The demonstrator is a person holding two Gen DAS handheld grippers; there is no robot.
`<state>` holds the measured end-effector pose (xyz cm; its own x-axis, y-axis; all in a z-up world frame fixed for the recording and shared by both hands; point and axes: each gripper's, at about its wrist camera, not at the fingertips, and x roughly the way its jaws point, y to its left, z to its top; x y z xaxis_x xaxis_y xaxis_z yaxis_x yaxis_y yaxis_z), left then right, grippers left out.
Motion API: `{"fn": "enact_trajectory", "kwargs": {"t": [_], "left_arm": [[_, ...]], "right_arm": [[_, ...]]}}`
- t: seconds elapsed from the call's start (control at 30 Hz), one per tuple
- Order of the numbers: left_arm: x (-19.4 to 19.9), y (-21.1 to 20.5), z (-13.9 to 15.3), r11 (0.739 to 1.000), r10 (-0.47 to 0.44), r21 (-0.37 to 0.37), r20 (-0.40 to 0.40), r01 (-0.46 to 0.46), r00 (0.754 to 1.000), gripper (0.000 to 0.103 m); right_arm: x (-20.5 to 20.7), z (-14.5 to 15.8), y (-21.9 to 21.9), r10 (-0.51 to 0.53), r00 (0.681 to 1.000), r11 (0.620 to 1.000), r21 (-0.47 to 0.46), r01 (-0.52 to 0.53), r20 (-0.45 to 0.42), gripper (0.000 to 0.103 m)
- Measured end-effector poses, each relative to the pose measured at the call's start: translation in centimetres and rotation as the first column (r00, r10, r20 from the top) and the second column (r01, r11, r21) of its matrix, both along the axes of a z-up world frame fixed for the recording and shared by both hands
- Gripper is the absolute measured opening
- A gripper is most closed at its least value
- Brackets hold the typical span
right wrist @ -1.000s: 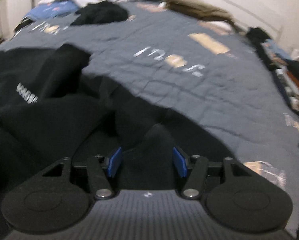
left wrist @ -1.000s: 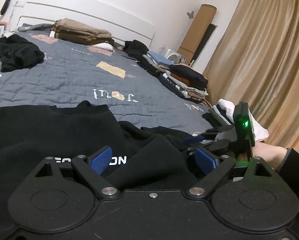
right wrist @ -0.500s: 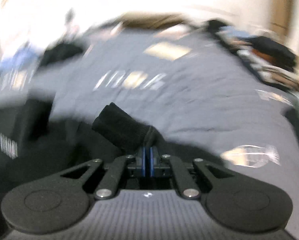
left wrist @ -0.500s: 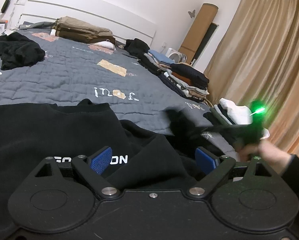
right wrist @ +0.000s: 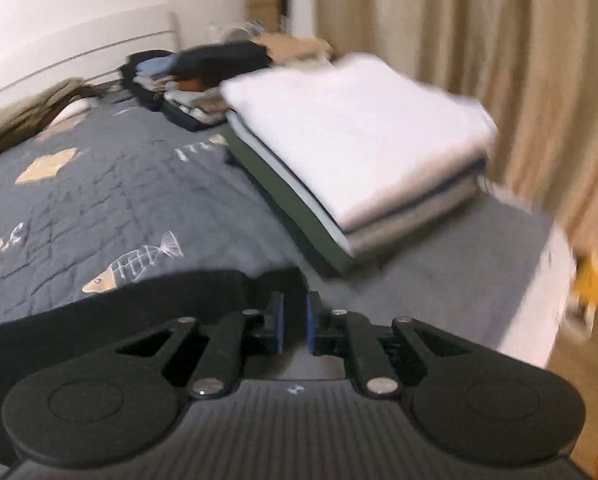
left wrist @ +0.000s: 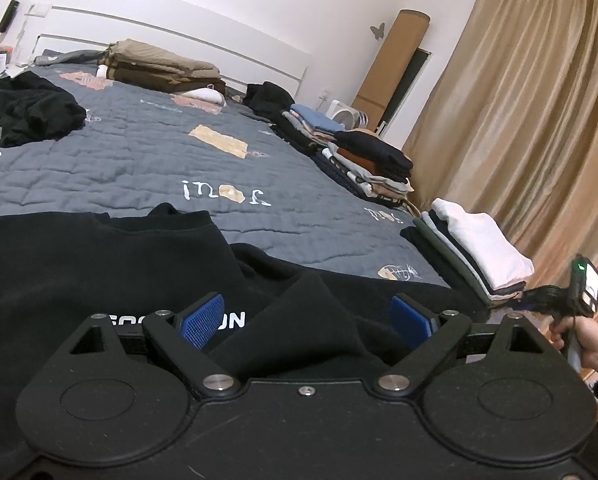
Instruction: Fold clothes
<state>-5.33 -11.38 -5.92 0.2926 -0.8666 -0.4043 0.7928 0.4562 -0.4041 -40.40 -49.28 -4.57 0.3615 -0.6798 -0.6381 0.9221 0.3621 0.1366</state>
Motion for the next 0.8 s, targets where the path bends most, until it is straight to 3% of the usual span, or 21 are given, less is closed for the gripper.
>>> {"fn": "enact_trajectory", "kwargs": {"t": [0.1, 0.17, 0.23, 0.37, 0.5, 0.63, 0.8], "left_arm": [[-0.2, 0.1, 0.1, 1.0, 0.002, 0.004, 0.009, -0.002, 1.0, 0.09], [0.0, 0.5, 0.3, 1.0, 0.017, 0.003, 0.01, -0.017, 1.0, 0.09], [0.2, 0.9, 0.7, 0.999, 0.037, 0.016, 0.031, -0.037, 0.999, 0.09], [1.8, 2.7, 2.1, 0.995, 0.091, 0.03, 0.06, -0.093, 0.994, 0.09], [4.2, 4.5, 3.7, 0.987, 0.129, 0.078, 0.114, -0.139, 0.985, 0.09], [7.8, 5.0, 4.8, 0.969, 0.089, 0.209, 0.203, -0.132, 0.975, 0.09], [13.1, 4.1, 4.1, 0.932, 0.019, 0.349, 0.233, -0.102, 0.972, 0.09]], "right_arm": [[0.0, 0.8, 1.6, 0.079, 0.985, 0.996, 0.036, -0.085, 0.155, 0.012], [2.1, 1.8, 3.6, 0.195, 0.962, 0.979, 0.015, -0.201, 0.19, 0.022], [4.8, 2.7, 5.9, 0.321, 0.923, 0.946, -0.017, -0.325, 0.213, 0.045], [12.3, 3.8, 10.9, 0.571, 0.798, 0.82, -0.088, -0.566, 0.194, 0.057], [19.2, 3.8, 13.8, 0.735, 0.673, 0.678, -0.098, -0.729, 0.079, 0.062], [25.8, 3.4, 15.7, 0.85, 0.526, 0.523, -0.066, -0.85, -0.034, 0.065], [30.6, 2.7, 16.1, 0.911, 0.408, 0.409, 0.003, -0.912, -0.054, 0.067]]}}
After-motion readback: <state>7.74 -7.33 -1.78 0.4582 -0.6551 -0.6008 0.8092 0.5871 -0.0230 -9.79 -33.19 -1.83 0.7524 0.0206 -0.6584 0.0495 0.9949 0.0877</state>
